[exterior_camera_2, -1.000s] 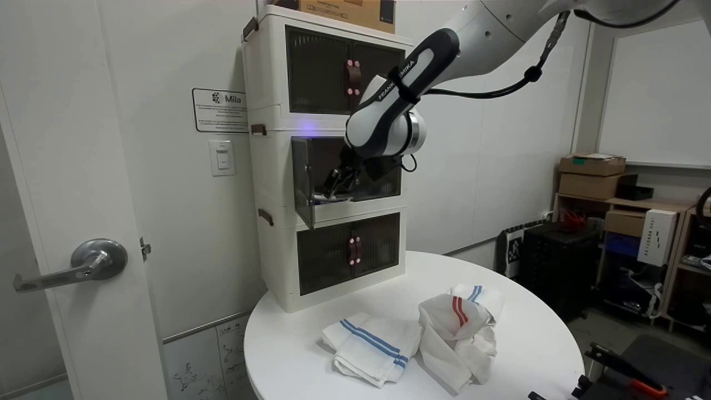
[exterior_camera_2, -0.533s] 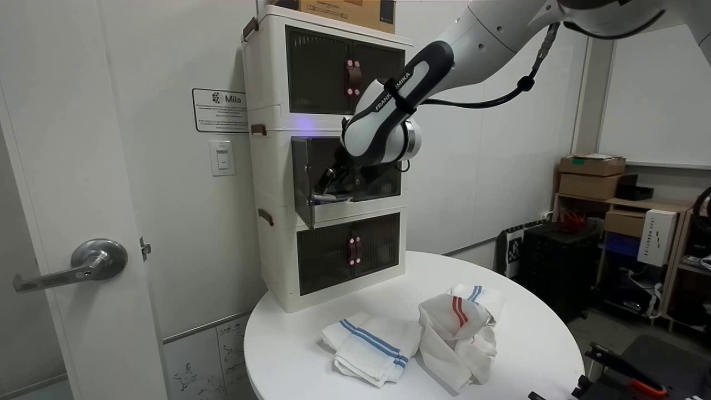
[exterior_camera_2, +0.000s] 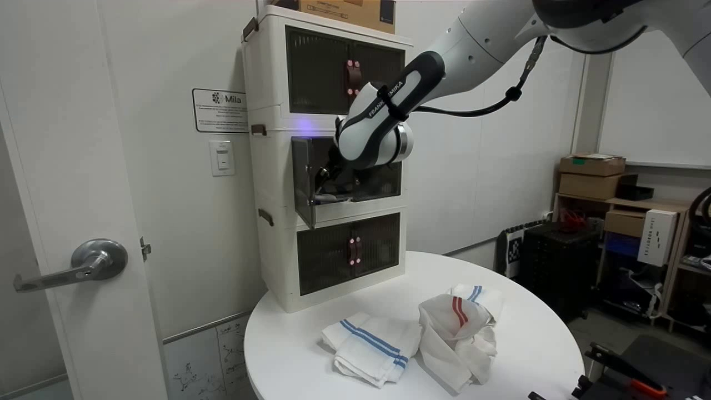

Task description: Remove one towel from the middle cabinet

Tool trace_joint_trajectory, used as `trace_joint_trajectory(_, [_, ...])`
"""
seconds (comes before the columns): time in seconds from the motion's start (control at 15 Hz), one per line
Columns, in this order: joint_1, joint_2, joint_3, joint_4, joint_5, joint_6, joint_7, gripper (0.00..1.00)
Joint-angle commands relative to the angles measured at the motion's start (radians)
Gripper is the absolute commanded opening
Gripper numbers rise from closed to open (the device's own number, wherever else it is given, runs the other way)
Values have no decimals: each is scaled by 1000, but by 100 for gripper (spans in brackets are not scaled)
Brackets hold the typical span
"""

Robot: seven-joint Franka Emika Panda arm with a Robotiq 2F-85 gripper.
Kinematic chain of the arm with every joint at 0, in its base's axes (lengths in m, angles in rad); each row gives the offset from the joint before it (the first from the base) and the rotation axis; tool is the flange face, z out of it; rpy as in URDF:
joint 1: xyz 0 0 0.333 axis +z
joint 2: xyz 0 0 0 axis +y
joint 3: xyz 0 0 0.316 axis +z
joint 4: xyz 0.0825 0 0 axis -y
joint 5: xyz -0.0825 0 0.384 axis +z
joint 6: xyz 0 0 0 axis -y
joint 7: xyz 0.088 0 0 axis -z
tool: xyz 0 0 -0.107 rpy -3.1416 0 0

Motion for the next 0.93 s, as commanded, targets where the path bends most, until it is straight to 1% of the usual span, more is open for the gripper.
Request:
trace_joint_trajectory(0.0, [-1,51,7,71,-34,1,15,100])
trace_joint_trajectory(0.27, [2,70,4,95,-46,1,15,100])
trace_joint_trajectory(0.4, [1,76,5,103,-49,0,15,96])
trace_joint_trajectory(0.47, [2,79,3,107,-50,0,15,96])
trace_joint_trajectory(0.73, [3,80,2,111,-57,-10,13,90])
trace_joint_trajectory(0.8, [3,80,2,111,-57,-12,14,98])
trace_joint_trajectory(0.87, [3,79,1,111,-58,-14,15,97])
